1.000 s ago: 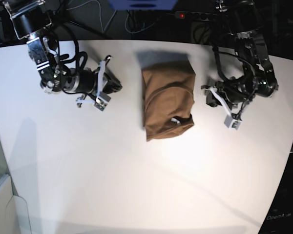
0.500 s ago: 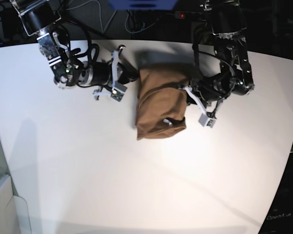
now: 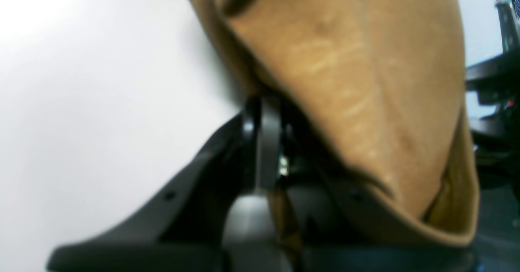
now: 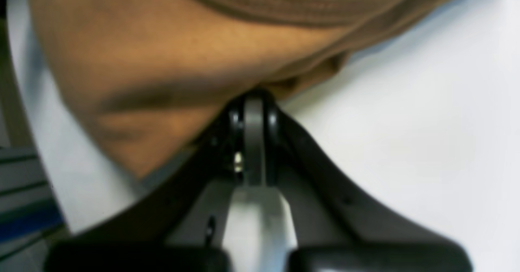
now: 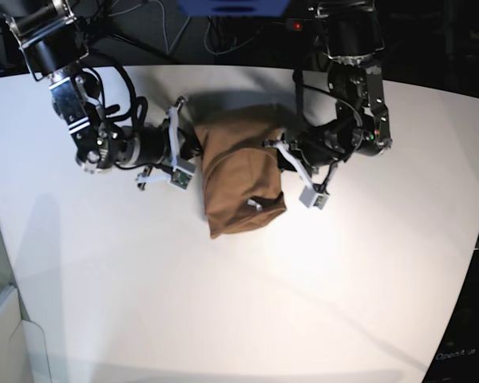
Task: Fold the T-shirt properly
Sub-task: 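Push the bundle sides with both grippers to square it, then press the bundle's side with the left gripper to tidy it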
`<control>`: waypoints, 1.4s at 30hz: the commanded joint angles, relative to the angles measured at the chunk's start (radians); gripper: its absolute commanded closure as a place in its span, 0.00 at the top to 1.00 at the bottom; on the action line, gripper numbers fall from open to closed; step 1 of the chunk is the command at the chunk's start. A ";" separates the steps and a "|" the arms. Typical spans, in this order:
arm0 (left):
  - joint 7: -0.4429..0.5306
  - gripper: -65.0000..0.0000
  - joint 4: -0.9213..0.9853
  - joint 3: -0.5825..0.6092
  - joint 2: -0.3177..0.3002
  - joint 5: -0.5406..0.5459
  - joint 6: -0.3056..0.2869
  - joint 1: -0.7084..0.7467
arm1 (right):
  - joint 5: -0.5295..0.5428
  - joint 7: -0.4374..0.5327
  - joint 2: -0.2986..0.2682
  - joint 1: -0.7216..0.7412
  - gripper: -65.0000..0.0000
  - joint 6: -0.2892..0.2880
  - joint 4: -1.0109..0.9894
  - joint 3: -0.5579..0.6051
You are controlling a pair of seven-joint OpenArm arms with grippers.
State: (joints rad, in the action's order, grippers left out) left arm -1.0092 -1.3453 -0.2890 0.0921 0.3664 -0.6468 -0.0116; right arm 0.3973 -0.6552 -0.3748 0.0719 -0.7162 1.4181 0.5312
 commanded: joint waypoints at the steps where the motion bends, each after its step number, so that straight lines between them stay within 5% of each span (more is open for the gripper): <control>1: -0.006 0.03 -0.007 0.000 0.002 -0.004 0.000 -0.011 | -0.048 -0.048 -0.014 0.022 0.00 0.018 0.000 -0.006; 11: -0.017 0.03 -0.020 -0.002 -0.009 0.001 0.000 -0.066 | -0.048 -0.054 -0.016 0.042 0.00 0.018 0.000 -0.007; 18: -0.072 0.03 -0.135 -0.023 -0.041 0.004 0.000 -0.063 | -0.048 -0.051 -0.080 0.052 0.00 0.018 0.000 -0.016; 25: -0.191 0.03 -0.283 -0.138 -0.071 0.004 -0.011 -0.060 | -0.048 -0.045 -0.092 -0.027 0.00 0.018 0.013 -0.142; 33: -0.313 0.03 -0.431 -0.131 -0.096 0.049 -0.034 -0.060 | -0.048 0.025 -0.149 -0.217 0.00 0.018 0.071 -0.308; 42: -0.284 0.03 -0.360 0.023 -0.076 0.119 0.104 -0.135 | -0.048 0.027 -0.149 -0.372 0.00 0.018 0.180 -0.411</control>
State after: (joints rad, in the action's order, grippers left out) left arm -1.3071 -1.6905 -0.2687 0.0139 0.4683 -0.5404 -0.1242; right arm 0.3717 -0.5945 -0.5098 -0.2966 -0.6952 1.5929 0.1234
